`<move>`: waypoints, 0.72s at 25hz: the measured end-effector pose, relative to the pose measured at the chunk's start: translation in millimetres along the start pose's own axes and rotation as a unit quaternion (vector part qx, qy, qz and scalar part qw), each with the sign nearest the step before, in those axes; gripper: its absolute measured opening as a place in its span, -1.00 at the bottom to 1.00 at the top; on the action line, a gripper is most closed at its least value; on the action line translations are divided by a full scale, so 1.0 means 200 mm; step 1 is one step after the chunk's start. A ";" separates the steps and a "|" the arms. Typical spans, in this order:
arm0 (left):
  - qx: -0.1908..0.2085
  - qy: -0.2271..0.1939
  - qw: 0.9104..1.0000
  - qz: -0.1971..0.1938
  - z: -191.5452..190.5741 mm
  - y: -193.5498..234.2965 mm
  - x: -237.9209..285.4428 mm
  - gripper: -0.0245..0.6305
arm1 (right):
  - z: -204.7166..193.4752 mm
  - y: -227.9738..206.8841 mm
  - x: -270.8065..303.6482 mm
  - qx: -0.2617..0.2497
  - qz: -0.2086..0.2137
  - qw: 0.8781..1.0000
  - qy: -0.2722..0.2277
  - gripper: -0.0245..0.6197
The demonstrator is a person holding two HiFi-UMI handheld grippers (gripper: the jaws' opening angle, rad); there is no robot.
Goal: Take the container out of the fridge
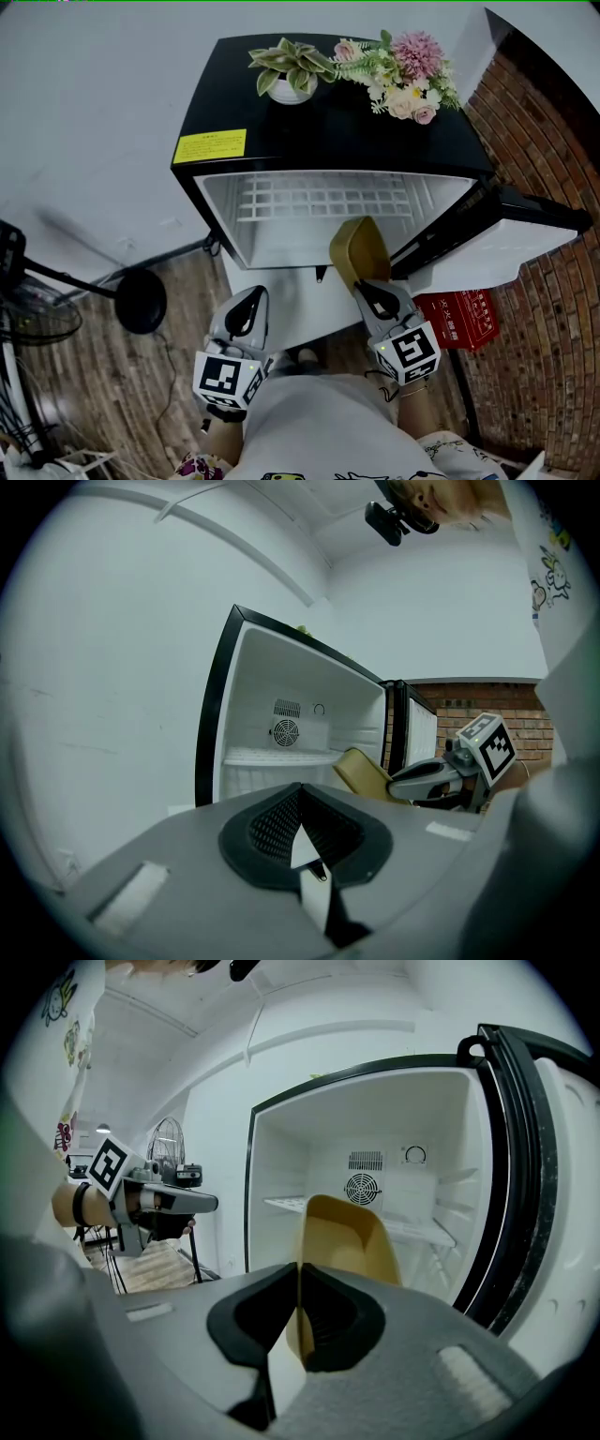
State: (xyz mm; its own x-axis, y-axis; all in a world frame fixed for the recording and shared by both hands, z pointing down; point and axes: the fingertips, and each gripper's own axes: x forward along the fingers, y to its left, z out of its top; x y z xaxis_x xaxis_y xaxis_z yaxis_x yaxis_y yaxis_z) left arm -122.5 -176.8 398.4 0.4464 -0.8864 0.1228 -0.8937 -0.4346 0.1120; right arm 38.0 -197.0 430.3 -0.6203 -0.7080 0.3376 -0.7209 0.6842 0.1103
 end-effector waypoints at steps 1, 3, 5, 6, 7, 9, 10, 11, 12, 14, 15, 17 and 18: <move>0.000 0.000 1.000 0.000 0.00 0.00 0.00 -0.93 | 0.00 0.00 0.00 0.000 0.000 1.000 0.000 -0.87; 0.000 0.001 1.000 0.001 0.00 0.00 0.00 -0.93 | 0.00 0.00 0.00 0.001 0.000 1.000 -0.001 -0.87; 0.001 0.000 1.000 0.001 -0.01 0.00 -0.01 -0.93 | 0.00 0.00 -0.01 0.001 0.001 1.000 -0.002 -0.87; 0.001 -0.001 1.000 0.001 -0.02 0.00 -0.01 -0.93 | 0.01 0.00 -0.01 0.000 0.001 1.000 -0.002 -0.87; 0.002 -0.001 1.000 0.001 -0.02 0.00 -0.01 -0.93 | 0.01 0.01 -0.01 0.000 0.003 1.000 -0.003 -0.87; 0.002 0.000 1.000 0.002 -0.02 0.00 -0.01 -0.93 | 0.01 0.01 -0.01 -0.001 0.005 1.000 -0.005 -0.87; 0.002 -0.001 1.000 0.002 -0.02 0.01 -0.01 -0.93 | 0.02 0.01 -0.01 -0.002 0.005 1.000 -0.006 -0.87; 0.003 -0.002 1.000 0.002 -0.03 0.01 -0.01 -0.93 | 0.02 0.01 -0.01 -0.002 0.005 1.000 -0.006 -0.87; 0.003 -0.002 1.000 0.001 -0.03 0.01 -0.01 -0.93 | 0.02 0.01 -0.01 -0.002 0.005 1.000 -0.006 -0.87; 0.003 -0.002 1.000 0.002 -0.04 0.01 -0.01 -0.93 | 0.02 0.01 -0.01 -0.002 0.005 1.000 -0.006 -0.87; 0.003 -0.002 1.000 0.002 -0.04 0.01 -0.01 -0.93 | 0.02 0.01 -0.01 -0.002 0.005 1.000 -0.006 -0.87; 0.003 -0.004 1.000 0.002 -0.04 0.01 -0.01 -0.93 | 0.02 0.01 -0.01 -0.002 0.007 1.000 -0.007 -0.87; 0.001 -0.006 1.000 0.002 -0.03 0.01 -0.01 -0.93 | 0.02 0.02 -0.01 -0.001 0.007 1.000 -0.007 -0.87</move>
State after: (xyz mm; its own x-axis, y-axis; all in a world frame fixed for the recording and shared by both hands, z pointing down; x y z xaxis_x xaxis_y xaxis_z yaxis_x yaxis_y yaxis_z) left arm -125.5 -174.4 405.2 0.4427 -0.8897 0.1117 -0.8953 -0.4317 0.1098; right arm 35.8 -193.9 425.7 -0.6349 -0.7005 0.3258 -0.7110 0.6948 0.1082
